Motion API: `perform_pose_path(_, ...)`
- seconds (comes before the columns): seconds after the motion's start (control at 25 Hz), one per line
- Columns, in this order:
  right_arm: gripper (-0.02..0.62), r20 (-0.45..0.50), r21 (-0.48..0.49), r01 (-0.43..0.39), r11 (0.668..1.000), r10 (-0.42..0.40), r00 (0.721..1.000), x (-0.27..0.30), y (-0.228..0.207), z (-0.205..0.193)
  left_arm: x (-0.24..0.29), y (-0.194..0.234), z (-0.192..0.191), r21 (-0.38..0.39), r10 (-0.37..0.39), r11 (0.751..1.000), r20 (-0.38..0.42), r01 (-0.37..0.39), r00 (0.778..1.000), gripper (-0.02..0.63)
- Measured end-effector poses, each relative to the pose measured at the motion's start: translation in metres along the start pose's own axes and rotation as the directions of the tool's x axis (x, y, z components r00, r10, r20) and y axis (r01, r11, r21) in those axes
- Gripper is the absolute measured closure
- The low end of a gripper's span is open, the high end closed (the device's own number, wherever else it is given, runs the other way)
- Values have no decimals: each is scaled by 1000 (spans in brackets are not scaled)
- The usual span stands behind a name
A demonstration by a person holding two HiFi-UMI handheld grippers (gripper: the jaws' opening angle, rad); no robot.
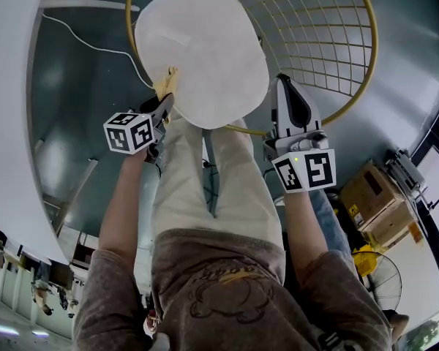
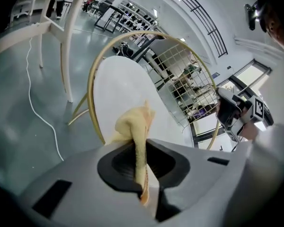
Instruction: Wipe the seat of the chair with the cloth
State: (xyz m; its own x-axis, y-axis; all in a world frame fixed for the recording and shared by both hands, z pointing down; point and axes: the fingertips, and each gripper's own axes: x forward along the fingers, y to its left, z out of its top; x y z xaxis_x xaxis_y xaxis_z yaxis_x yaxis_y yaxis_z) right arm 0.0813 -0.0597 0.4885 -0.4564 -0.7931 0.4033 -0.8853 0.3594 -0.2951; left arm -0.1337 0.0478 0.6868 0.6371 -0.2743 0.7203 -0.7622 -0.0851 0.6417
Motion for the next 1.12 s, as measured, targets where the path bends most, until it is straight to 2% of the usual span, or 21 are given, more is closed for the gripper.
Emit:
perform_pose_path(0.16,571,1,4,6,1000,-6,1000,-5,-5,3,16,-17,-6,-16,-22,1000,-44,22,999,560)
perform_pose_path(0.36,571,-6,5,9,1000,-9,1000,-7,-7,-1,41,-38,-10,-78,-102,992,-59,98,993,560)
perform_pose_path(0.52,571,-2,3,14,1000,-14,1000,-10,-12,3,59,-61,-9,-93,-160,984,-66,153,985,560)
perform_pose_path(1.12,571,-7,3,37,999,-37,999,-20,-24,1,141,-158,-1,-92,-333,942,-147,322,931,560)
